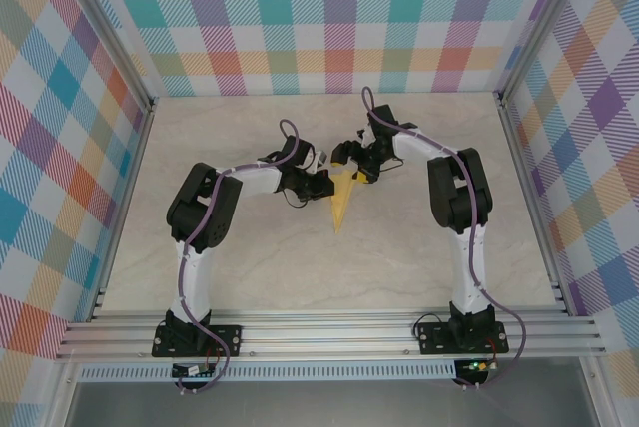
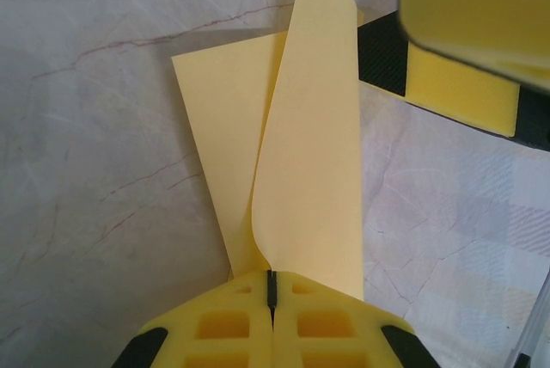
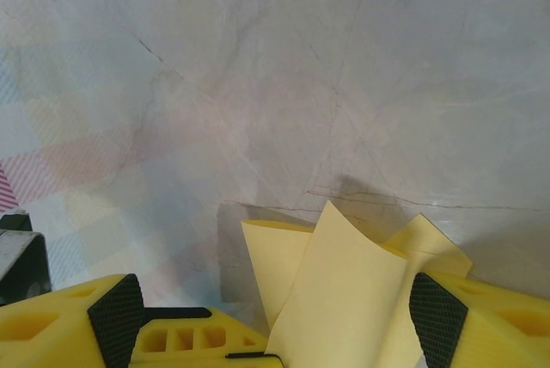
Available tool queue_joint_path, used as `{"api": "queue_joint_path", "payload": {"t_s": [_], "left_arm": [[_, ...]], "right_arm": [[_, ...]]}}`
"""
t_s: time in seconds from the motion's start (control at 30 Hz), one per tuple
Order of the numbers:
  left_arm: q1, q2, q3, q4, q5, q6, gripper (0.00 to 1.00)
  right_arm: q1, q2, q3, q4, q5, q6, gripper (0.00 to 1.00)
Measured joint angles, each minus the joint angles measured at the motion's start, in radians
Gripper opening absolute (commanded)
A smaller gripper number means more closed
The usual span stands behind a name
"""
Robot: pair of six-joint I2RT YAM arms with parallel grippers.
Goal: Fold a paper plane with a square sheet of paper (fold left side to right side)
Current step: Fold the wing for the fifth time at the center of the table.
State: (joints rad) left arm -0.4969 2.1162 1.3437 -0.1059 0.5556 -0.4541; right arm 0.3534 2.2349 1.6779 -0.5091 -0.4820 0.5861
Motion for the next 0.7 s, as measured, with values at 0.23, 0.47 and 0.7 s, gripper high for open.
{"api": "queue_joint_path", "payload": {"t_s": [0.23, 0.47, 0.7], "left_arm": [[0.0, 0.0, 0.001, 0.0, 0.002, 0.003, 0.04], [-0.01, 0.0, 0.006, 0.004, 0.011, 0.011, 0.04], [-0.019, 0.0, 0.012, 0.003, 0.006, 0.022, 0.04]], "right_arm": [[0.0, 0.0, 0.0, -0.008, 0.003, 0.0, 0.84], [0.0, 0.001, 0.0, -0.009, -0.001, 0.0, 0.84], [0.0, 0.001, 0.0, -0.009, -0.001, 0.0, 0.85]]}}
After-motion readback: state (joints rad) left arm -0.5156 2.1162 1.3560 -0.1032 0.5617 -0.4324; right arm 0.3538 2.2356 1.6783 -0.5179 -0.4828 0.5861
